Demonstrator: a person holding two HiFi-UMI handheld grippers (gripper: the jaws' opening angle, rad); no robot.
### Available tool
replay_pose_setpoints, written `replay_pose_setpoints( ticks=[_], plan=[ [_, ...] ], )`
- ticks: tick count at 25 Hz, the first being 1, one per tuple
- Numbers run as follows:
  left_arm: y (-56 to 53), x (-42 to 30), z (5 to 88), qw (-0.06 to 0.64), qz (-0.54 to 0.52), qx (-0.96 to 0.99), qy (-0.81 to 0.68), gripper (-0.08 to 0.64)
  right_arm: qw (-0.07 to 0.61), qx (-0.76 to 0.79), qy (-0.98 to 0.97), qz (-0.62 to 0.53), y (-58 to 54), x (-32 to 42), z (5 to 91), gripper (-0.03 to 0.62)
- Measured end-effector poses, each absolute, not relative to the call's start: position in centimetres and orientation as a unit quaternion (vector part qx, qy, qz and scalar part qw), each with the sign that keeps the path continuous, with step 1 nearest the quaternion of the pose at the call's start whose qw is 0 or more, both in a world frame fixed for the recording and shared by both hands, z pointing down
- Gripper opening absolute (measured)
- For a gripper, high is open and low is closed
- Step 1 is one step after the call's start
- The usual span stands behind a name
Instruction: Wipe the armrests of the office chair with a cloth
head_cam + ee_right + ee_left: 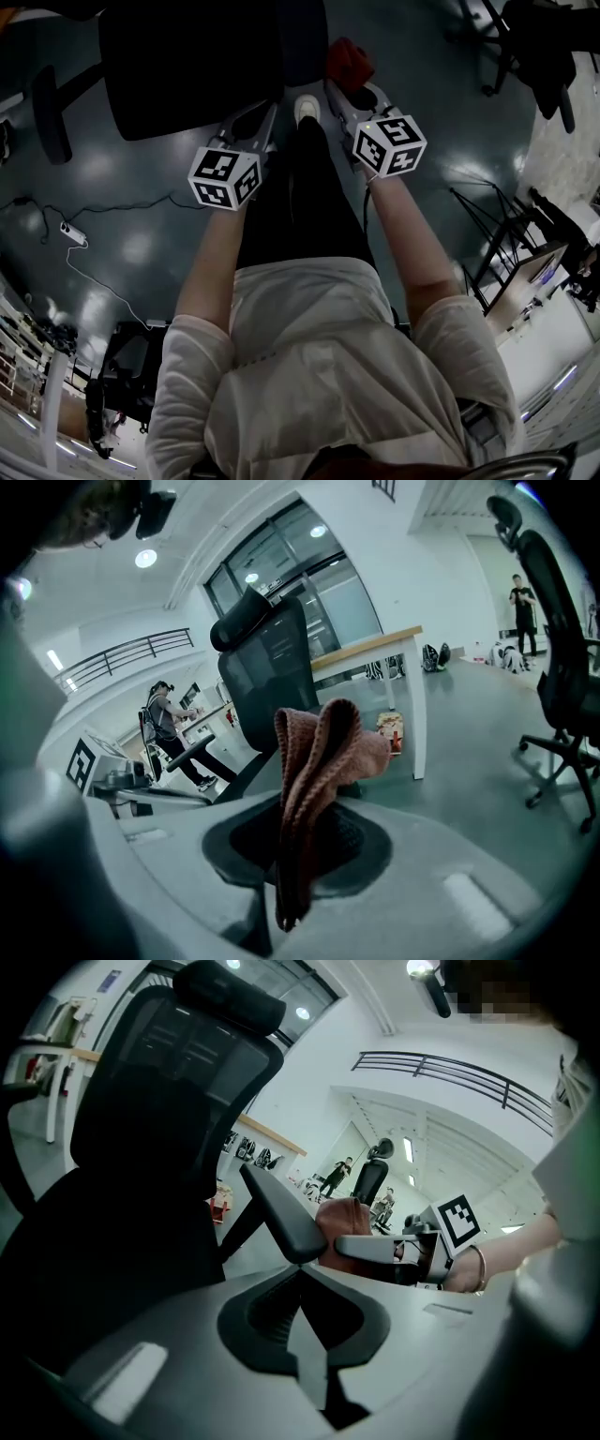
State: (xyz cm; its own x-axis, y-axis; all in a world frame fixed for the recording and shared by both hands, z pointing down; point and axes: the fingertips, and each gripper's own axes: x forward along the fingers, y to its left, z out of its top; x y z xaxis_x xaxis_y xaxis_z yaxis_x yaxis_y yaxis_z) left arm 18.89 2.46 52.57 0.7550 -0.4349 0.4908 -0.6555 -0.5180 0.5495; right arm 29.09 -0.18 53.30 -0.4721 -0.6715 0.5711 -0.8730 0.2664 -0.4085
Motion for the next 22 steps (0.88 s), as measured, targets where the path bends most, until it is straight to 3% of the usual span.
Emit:
replay_pose_setpoints(
  ticks=[16, 22],
  plan=[
    [6.5, 13.8, 52.8, 0.381, 0.142, 0.845, -0.347, 0.015, 0.094, 0.530, -0.733, 0.416, 2.6, 22.1, 53.4, 0.052],
    [5.4, 12.1, 53.0, 0.393, 0.132, 0.828, -0.377, 0.015, 0.099, 0.460, -0.766, 0.438, 3.6, 18.0, 53.4, 0.052]
  ],
)
